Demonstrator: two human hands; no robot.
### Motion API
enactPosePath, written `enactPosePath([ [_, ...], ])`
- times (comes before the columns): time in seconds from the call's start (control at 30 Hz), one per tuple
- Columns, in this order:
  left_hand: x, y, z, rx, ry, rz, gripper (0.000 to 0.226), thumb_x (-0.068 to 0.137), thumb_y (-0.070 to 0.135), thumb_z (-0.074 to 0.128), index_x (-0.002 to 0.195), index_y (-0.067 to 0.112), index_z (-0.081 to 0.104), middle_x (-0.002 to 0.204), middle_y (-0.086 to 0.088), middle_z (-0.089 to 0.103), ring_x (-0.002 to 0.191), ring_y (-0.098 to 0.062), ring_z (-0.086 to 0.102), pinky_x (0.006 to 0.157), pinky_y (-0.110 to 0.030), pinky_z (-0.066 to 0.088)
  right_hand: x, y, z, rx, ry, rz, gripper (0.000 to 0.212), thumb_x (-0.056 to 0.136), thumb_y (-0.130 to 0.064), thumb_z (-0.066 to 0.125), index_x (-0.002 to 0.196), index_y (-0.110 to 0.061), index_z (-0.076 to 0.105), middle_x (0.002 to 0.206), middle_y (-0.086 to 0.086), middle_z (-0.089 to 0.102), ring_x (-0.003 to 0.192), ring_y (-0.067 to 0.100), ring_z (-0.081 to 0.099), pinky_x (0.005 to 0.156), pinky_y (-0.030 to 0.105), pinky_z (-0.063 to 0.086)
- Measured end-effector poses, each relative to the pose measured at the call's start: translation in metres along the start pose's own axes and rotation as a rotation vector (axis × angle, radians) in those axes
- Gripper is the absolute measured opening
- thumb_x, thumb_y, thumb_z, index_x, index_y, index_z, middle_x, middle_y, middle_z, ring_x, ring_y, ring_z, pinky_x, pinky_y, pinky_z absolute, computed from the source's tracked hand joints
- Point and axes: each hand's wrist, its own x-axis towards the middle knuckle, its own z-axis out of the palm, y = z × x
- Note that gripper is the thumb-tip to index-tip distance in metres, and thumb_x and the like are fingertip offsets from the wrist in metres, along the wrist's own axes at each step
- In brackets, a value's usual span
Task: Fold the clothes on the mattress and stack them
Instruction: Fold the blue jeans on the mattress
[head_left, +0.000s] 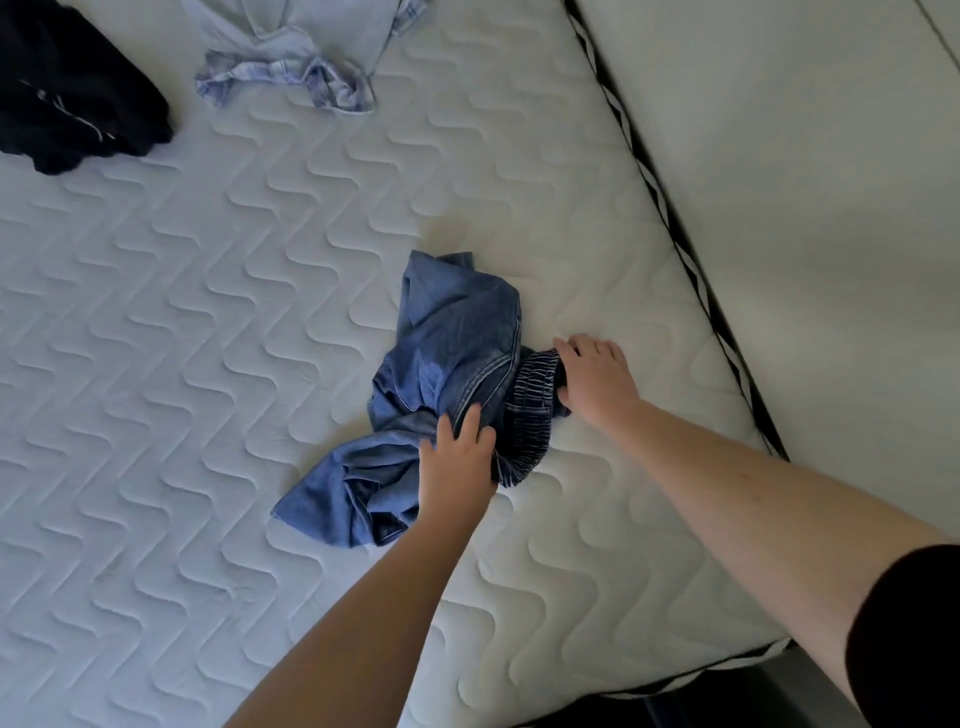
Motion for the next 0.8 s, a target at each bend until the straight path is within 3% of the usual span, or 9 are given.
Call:
enactPosePath([
  [0.13, -0.007, -0.015, 0.003, -0.175, 0.135, -0.078, 0.047, 0.083, 0.051, 0.06, 0.119, 0.022, 0.054, 0.146, 0.004, 0.04, 0.122, -0.027, 0.046, 0.089, -0.044, 0.046, 0.004, 0.006, 0.005, -0.031, 0.028, 0.044, 0.053, 0.082, -0.028, 0.071, 0.131, -0.018, 0.053, 0.127, 0.011, 0.048, 0.121, 0.032, 0.043, 0.113, 0.044, 0.024],
  [0.27, -0.021, -0.035, 0.001, -0.32, 0.323, -0.082, 0.036, 0.081, 0.048, 0.06, 0.1, 0.019, 0.066, 0.118, 0.008, 0.063, 0.098, -0.023, 0.061, 0.076, -0.039, 0.05, -0.008, 0.008, 0.007, 0.081, 0.001, 0.02, 0.037, 0.087, -0.022, 0.067, 0.12, -0.013, 0.053, 0.132, 0.013, 0.052, 0.121, 0.033, 0.049, 0.104, 0.042, 0.035],
  [0.33, -0.031, -0.043, -0.004, -0.446, 0.361, -0.132, 0.033, 0.081, 0.049, 0.056, 0.091, 0.02, 0.065, 0.098, 0.008, 0.067, 0.085, -0.021, 0.063, 0.069, -0.037, 0.05, -0.018, 0.006, 0.005, 0.11, -0.053, 0.015, 0.03, 0.091, -0.024, 0.061, 0.115, -0.011, 0.048, 0.109, 0.011, 0.064, 0.094, 0.03, 0.061, 0.081, 0.038, 0.046],
  [0.4, -0.042, -0.052, -0.009, -0.587, 0.354, -0.222, 0.033, 0.081, 0.054, 0.047, 0.081, 0.024, 0.06, 0.079, 0.008, 0.064, 0.072, -0.015, 0.06, 0.061, -0.034, 0.049, -0.029, 0.005, 0.003, 0.197, -0.075, 0.038, 0.028, 0.092, -0.022, 0.059, 0.112, -0.01, 0.044, 0.083, 0.008, 0.062, 0.066, 0.027, 0.057, 0.058, 0.033, 0.042],
  [0.47, -0.055, -0.059, -0.012, -0.709, 0.332, -0.284, 0.035, 0.082, 0.058, 0.045, 0.075, 0.025, 0.054, 0.068, 0.01, 0.06, 0.062, -0.006, 0.056, 0.055, -0.028, 0.043, -0.045, 0.005, -0.001, 0.282, -0.069, 0.036, 0.031, 0.093, -0.02, 0.061, 0.114, -0.01, 0.042, 0.075, 0.004, 0.059, 0.058, 0.023, 0.055, 0.051, 0.032, 0.041],
  [0.57, -0.079, -0.068, -0.017, -0.864, 0.321, -0.369, 0.04, 0.087, 0.056, 0.049, 0.064, 0.023, 0.048, 0.06, 0.013, 0.058, 0.055, -0.002, 0.055, 0.046, -0.02, 0.034, -0.074, 0.0, -0.017, 0.438, -0.073, 0.055, 0.036, 0.09, -0.022, 0.065, 0.116, -0.017, 0.041, 0.083, 0.003, 0.065, 0.064, 0.022, 0.062, 0.056, 0.034, 0.047],
  [0.7, -0.119, -0.073, -0.032, -1.047, 0.315, -0.39, 0.042, 0.094, 0.043, 0.057, 0.06, 0.02, 0.047, 0.05, 0.012, 0.055, 0.047, 0.003, 0.053, 0.044, -0.009, 0.036, -0.121, -0.011, -0.052, 0.664, -0.097, 0.139, 0.035, 0.088, -0.028, 0.068, 0.11, -0.031, 0.042, 0.09, -0.002, 0.065, 0.066, 0.013, 0.063, 0.054, 0.027, 0.045],
  [0.8, -0.153, -0.078, -0.055, -0.987, 0.413, -0.346, 0.026, 0.094, 0.038, 0.06, 0.075, 0.02, 0.057, 0.069, 0.015, 0.057, 0.066, 0.013, 0.055, 0.057, -0.005, 0.037, -0.158, -0.026, -0.078, 0.72, -0.15, 0.134, 0.04, 0.088, -0.037, 0.068, 0.119, -0.03, 0.044, 0.098, -0.003, 0.066, 0.079, 0.015, 0.067, 0.063, 0.028, 0.048],
])
